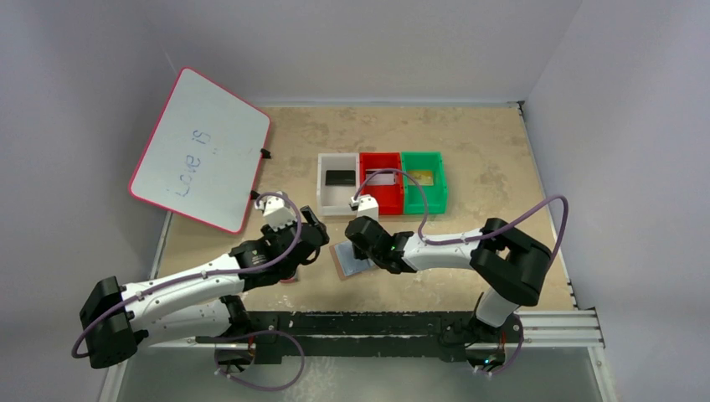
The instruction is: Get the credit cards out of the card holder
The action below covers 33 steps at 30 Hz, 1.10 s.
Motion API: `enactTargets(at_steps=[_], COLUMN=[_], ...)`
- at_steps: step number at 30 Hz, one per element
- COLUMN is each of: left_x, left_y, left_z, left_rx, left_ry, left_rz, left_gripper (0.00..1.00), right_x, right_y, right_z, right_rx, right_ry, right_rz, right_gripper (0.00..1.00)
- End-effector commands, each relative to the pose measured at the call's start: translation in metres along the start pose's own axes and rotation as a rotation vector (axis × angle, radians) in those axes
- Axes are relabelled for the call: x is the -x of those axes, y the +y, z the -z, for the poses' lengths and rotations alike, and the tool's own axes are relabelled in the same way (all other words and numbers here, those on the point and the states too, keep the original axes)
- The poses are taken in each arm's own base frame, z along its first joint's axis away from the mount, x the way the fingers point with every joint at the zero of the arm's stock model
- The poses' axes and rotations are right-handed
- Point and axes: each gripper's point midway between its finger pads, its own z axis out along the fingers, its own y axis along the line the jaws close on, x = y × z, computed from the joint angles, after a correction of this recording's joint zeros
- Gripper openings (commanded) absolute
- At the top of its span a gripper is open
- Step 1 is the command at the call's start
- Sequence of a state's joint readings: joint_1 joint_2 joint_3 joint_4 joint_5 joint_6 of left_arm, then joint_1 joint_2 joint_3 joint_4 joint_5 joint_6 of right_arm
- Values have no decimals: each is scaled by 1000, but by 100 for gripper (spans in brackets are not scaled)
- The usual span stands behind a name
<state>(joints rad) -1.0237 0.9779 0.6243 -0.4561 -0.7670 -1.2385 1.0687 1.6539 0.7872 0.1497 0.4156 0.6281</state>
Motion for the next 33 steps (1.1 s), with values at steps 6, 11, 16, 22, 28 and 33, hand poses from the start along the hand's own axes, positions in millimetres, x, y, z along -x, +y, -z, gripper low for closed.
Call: enactTargets(at_steps=[6,11,16,22,28,33], left_x=[-5,-20,-38,-55,-68,-70], left_y=[-5,-22,-39,-55,-55,-50], left_z=[-2,-3,-3,-7,-13,-20], left_rx=[-8,-81,-161,-229,-235,-231], left_ry=[12,81,155,205,234,211], left_rz=[3,13,47,140,262,366], left_gripper=[77,77,77,77,77,74], right_x=[-54,-60,-71,-72,-72,-72], right_y=[-19,-13,-20,-28,-34,-36], right_z=[-4,-9,-15,-17,-17,-17], right_rx=[-44,19,36,68,83,81], right_ry=[164,177,196,190,191,190], right_rz=[16,-51,-130,-203,-236,-248], right_gripper=[11,6,4,3,2,2])
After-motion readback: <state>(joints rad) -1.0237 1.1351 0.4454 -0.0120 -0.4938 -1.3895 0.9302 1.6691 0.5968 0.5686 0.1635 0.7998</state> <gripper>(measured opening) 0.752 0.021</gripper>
